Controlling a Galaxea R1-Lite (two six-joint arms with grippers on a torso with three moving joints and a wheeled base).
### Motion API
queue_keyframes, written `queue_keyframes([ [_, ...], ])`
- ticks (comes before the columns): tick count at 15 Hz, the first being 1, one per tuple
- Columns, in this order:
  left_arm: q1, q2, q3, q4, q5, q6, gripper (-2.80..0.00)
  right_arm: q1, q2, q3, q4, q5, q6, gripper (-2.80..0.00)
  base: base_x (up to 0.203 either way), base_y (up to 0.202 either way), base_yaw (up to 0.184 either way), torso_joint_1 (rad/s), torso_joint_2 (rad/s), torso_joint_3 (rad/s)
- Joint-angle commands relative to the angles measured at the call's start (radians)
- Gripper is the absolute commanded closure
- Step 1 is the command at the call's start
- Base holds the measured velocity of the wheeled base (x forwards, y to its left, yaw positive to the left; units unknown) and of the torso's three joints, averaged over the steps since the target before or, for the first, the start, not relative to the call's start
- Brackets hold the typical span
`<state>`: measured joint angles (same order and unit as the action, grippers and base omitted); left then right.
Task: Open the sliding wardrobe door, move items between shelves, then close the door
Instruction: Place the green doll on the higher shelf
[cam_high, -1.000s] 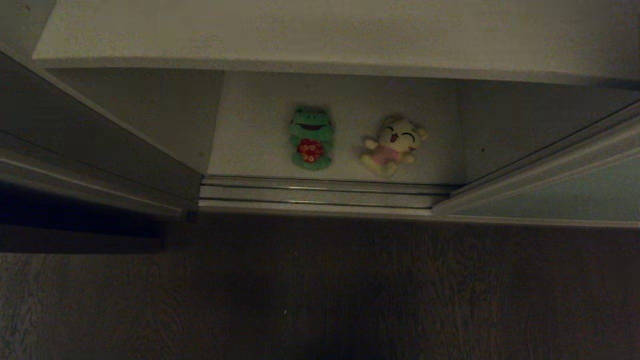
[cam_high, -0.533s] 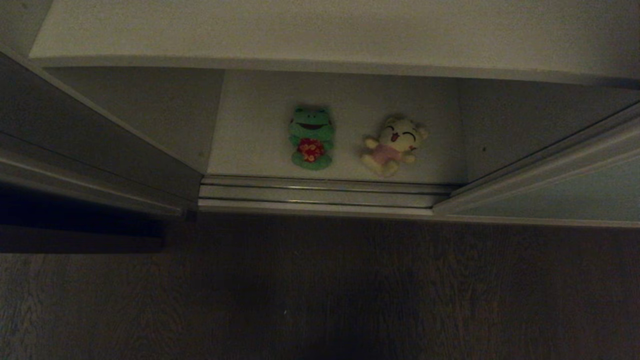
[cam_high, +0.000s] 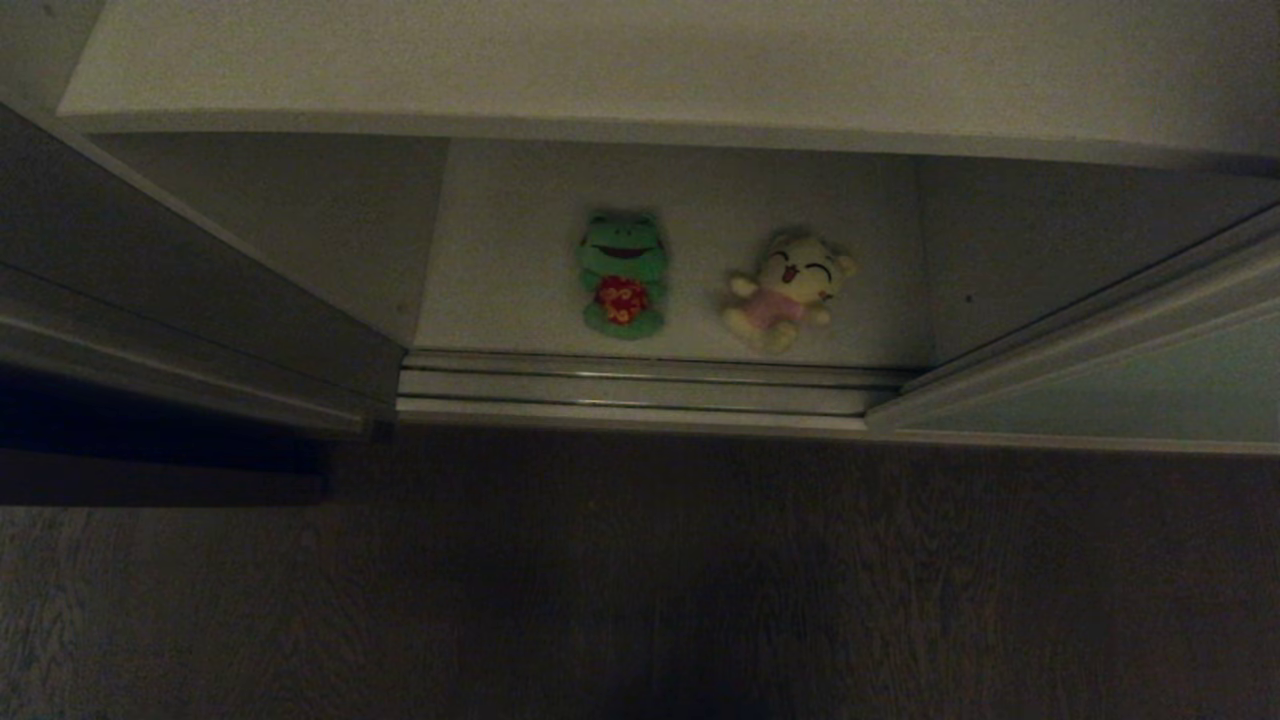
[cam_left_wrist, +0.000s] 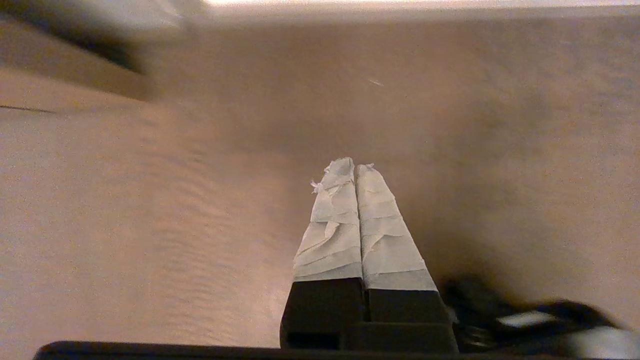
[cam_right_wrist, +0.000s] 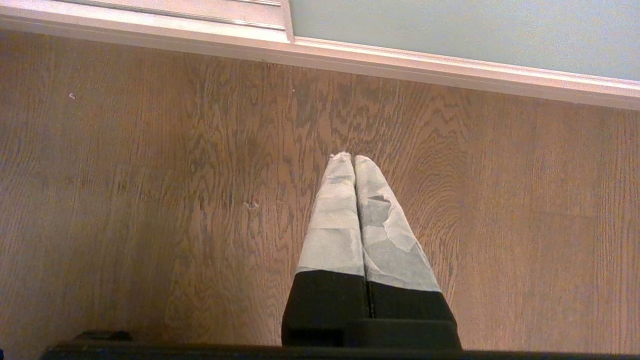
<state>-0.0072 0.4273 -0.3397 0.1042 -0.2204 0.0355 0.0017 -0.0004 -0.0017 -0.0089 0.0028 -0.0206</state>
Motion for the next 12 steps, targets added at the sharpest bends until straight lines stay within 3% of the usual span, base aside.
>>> queue_keyframes([
  [1,-0.005,0.380,-0.075,-0.052,-0.040,-0.020,0.00,0.001,-0.001,0.000,0.000,0.000,-0.001,0.00,0.000,0.000,0.000,0.000,0.00,0.000],
  [4,-0.036,0.785,-0.166,-0.201,-0.095,-0.050,0.00,0.000,-0.001,0.000,0.000,0.000,-0.001,0.00,0.000,0.000,0.000,0.000,0.00,0.000],
  [8,-0.112,1.225,-0.303,-0.485,-0.125,-0.092,0.00,0.001,-0.001,0.000,0.000,0.000,-0.001,0.00,0.000,0.000,0.000,0.000,0.00,0.000],
  [12,-0.215,1.500,-0.627,-0.603,-0.066,-0.189,0.00,0.001,-0.001,0.000,0.000,0.000,0.001,0.00,0.000,0.000,0.000,0.000,0.00,0.000],
])
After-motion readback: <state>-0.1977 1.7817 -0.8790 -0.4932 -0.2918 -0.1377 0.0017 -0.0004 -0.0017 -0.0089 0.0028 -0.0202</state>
